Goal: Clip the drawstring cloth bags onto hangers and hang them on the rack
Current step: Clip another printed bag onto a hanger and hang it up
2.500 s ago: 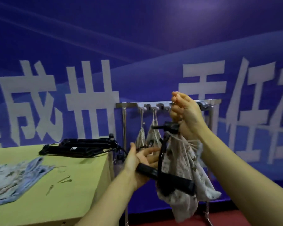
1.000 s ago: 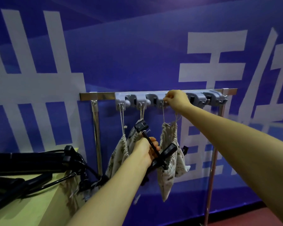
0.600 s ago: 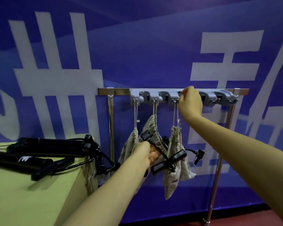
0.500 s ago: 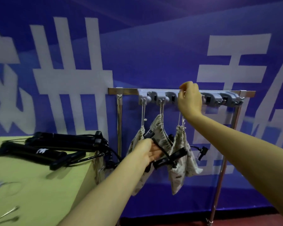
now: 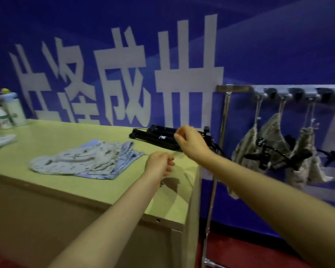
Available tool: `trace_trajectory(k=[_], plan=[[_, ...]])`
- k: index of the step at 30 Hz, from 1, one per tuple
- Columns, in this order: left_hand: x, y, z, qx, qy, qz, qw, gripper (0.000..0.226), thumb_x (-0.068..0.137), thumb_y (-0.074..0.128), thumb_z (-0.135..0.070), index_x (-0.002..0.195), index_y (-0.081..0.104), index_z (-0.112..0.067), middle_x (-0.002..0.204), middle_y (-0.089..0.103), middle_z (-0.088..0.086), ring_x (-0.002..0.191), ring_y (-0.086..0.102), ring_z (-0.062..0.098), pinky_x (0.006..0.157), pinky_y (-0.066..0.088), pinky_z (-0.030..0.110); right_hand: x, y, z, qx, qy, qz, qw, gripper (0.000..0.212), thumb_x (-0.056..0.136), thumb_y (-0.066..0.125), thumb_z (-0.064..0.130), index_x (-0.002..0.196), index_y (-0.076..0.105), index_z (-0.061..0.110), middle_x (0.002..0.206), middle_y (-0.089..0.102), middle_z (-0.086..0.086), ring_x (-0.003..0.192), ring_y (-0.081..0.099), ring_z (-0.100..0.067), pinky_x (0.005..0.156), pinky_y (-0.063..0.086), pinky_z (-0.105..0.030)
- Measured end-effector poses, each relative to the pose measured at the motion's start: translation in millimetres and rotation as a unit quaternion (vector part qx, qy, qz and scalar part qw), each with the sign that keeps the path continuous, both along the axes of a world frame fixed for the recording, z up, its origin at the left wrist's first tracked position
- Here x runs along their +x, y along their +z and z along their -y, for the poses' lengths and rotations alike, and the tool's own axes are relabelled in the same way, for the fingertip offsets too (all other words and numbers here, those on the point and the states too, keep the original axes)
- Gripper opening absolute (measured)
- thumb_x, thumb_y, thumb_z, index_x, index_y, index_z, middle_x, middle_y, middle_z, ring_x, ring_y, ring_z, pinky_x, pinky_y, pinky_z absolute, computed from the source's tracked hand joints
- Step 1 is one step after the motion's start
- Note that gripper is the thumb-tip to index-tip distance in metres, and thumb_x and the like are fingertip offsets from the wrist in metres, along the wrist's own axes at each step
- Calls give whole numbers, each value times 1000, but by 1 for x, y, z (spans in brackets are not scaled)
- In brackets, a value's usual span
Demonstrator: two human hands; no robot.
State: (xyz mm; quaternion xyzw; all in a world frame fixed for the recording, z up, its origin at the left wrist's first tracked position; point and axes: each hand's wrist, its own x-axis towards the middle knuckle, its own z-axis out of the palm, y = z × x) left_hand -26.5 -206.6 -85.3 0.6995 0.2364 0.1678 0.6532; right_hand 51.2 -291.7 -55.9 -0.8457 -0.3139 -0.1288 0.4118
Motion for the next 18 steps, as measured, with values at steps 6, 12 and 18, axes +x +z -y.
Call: trace_trajectory(k=[6,12,18], plan=[[-49,-47,-89,235,212,-8,949,31,97,42,-34,82,55,-11,73,57,3,72,55,25,64,40,33,-55,-81,-80,32,-42,-88,995,23,94,51,29,112,55,16,115,54,-5,107,54,-23,91,46,-37],[-41,-61,-132,292,257,-44,920,25,90,57,-32,84,48,-10,95,60,9,87,58,27,68,41,31,-64,-85,-112,-45,-76,-42,995,23,91,55,26,110,55,12,116,58,-7,103,57,-27,86,46,-37],[-29,-60,-159,265,306,-56,912,34,83,68,-30,99,48,-7,113,55,14,105,53,33,86,45,42,-60,-94,-115,-148,-93,-22,984,32,92,55,31,112,56,7,115,58,-12,104,57,-30,85,45,-38]])
